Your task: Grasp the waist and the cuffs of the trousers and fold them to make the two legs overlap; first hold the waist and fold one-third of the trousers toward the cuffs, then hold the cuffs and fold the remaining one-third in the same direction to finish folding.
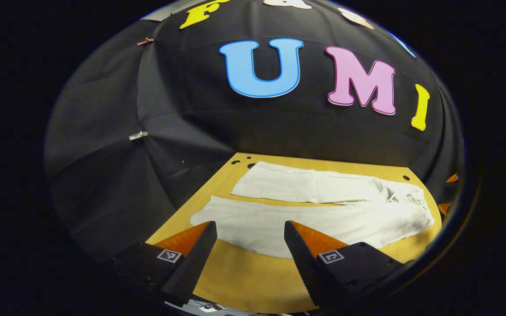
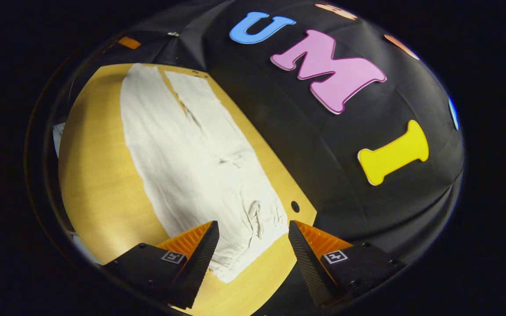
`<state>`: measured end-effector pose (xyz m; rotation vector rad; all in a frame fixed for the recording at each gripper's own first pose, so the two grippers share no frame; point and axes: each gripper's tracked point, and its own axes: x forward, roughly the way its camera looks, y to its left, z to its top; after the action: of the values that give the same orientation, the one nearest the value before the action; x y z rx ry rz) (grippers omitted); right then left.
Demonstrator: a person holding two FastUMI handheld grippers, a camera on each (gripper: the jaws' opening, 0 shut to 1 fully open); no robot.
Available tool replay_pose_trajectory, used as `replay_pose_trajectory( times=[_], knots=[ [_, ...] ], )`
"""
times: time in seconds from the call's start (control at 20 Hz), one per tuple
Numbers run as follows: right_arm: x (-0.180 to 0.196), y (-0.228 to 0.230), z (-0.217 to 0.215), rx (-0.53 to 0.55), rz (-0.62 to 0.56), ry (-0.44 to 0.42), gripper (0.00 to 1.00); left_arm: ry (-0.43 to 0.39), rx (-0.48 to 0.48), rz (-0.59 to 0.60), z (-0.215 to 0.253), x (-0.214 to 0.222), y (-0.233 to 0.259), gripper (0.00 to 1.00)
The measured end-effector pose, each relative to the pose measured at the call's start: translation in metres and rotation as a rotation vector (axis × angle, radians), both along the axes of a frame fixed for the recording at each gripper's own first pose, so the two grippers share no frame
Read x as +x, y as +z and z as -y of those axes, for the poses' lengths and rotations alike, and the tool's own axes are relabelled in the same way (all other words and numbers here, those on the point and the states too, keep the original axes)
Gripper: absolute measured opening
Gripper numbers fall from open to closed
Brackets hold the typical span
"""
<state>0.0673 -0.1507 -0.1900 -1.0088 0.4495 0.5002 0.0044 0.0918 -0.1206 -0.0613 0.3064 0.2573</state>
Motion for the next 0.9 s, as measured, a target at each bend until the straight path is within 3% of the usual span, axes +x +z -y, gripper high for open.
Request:
replay_pose_trajectory(
  times=[0.4, 0.65, 0.9],
  knots=[
    [-0.016, -0.075, 0.035, -0.177, -0.178, 0.13, 0.98, 0.012, 0.013, -0.077, 0.012, -0.013, -0.022, 0.97],
    [-0.014, -0.102, 0.063, -0.278, -0.193, 0.131, 0.98, -0.014, 0.029, -0.09, 0.017, -0.013, -0.022, 0.99],
    [0.012, -0.102, 0.054, -0.395, -0.078, 0.207, 0.94, -0.016, 0.013, -0.098, 0.024, -0.015, -0.031, 0.99]
  ],
)
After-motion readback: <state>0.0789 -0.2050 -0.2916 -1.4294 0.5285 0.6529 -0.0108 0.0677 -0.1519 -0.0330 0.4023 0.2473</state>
